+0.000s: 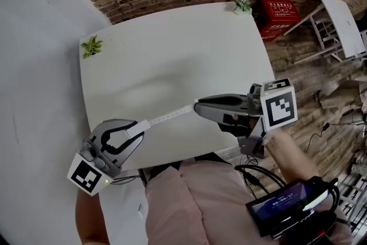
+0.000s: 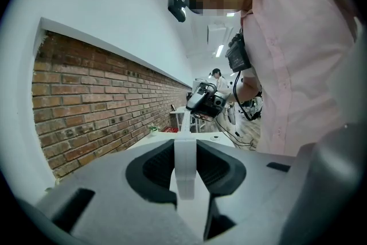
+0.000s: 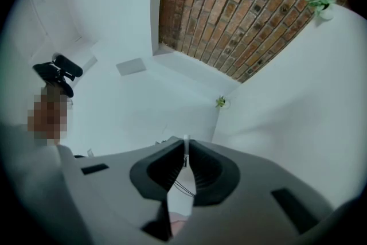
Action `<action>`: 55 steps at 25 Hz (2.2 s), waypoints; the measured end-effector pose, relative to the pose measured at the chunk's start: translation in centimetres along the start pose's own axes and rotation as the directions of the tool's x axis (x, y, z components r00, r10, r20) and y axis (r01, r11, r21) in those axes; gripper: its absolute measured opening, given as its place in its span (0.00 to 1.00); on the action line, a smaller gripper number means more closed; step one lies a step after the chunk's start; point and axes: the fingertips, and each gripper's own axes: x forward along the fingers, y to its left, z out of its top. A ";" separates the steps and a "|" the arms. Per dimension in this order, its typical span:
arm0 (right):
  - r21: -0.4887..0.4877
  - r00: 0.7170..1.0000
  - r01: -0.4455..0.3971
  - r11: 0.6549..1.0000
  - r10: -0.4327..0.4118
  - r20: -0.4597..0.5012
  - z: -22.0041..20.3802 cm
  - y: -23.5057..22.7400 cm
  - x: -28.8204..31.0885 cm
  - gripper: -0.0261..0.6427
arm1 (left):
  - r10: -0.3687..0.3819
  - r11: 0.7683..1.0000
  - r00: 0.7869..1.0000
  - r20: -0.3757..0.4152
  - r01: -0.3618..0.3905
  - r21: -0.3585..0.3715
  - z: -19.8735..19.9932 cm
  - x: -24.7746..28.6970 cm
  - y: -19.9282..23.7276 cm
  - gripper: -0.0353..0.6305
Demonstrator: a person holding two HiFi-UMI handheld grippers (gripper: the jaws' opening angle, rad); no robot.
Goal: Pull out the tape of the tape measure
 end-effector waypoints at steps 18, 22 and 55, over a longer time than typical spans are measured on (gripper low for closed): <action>-0.007 1.000 0.016 1.000 -0.016 0.011 0.6 -0.2 -1.1 0.09 | 0.010 1.000 1.000 -0.025 -0.010 0.005 -0.5 -0.6 0.4 0.21; 0.001 0.999 0.037 0.999 -0.037 0.022 0.8 -0.5 -1.4 0.09 | 0.012 1.000 1.000 -0.029 -0.012 0.002 -0.7 -0.8 0.4 0.21; -0.008 0.996 0.085 0.996 -0.085 0.036 1.5 -1.4 -3.4 0.09 | 0.021 1.000 0.997 -0.076 -0.022 -0.011 -2.2 -2.1 0.8 0.21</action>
